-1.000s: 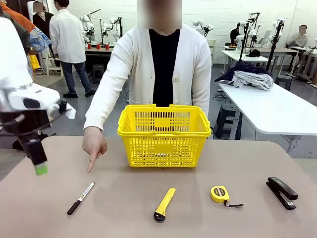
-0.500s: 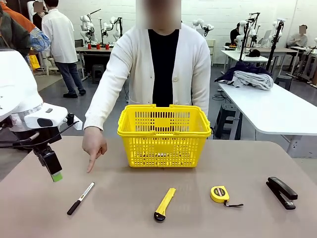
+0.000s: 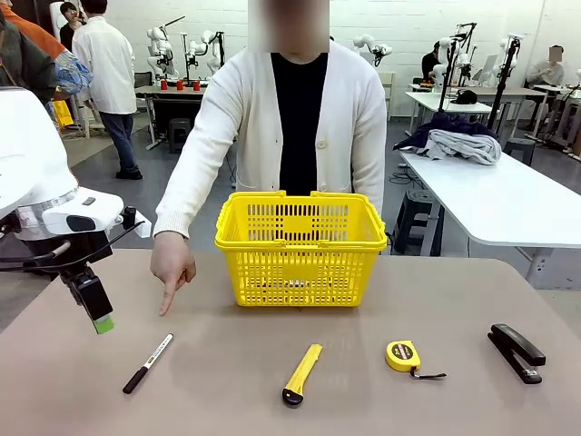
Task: Place the items the person wants into the basket.
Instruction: Pick up the item the person points to and place it in the Market Basket.
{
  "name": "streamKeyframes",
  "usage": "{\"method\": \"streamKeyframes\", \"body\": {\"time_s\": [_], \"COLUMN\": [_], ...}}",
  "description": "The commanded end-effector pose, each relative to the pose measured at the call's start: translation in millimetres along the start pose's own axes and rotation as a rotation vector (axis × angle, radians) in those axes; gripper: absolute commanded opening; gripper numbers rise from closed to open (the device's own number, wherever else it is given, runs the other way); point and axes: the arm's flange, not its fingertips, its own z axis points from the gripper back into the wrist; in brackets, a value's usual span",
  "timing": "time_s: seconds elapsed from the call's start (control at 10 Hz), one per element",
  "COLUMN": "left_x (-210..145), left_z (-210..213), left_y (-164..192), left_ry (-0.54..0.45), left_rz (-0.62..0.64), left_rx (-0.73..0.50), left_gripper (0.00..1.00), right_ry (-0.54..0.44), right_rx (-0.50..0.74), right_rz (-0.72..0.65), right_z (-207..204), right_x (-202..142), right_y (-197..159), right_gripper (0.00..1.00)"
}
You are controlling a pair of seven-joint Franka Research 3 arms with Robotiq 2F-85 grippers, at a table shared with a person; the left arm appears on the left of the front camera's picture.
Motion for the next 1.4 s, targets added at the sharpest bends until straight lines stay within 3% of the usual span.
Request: {"method": "streamKeyframes", "body": {"time_s": [0.0, 0.2, 0.7, 1.3], "left_x": [0.0, 4.0, 21.4, 15.1], "left_z": [-0.2, -46.3, -99.8, -146.2], "left_y": [0.2, -33.1, -61.6, -37.3], "left_ry": [0.001, 0.0, -0.034, 0.014], "left_rz": [0.001, 0.113, 0.267, 0.241], "left_rx": [0.0, 0.07, 0.219, 0.072], "left_gripper": [1.0, 1.0, 1.0, 1.0], "right_ry": [-0.011, -0.011, -0.011, -0.011], "right_rx": [0.016, 0.016, 0.016, 0.016], "right_rz": [0.013, 0.013, 0.013, 0.013], "right_z": [-1.6, -1.6, -1.6, -1.6], "right_x": [-0.2, -0.2, -0.2, -0.2], "right_y": [-1.0, -1.0, -1.0, -1.0], "right_gripper": [1.0, 1.0, 1.0, 1.0]}}
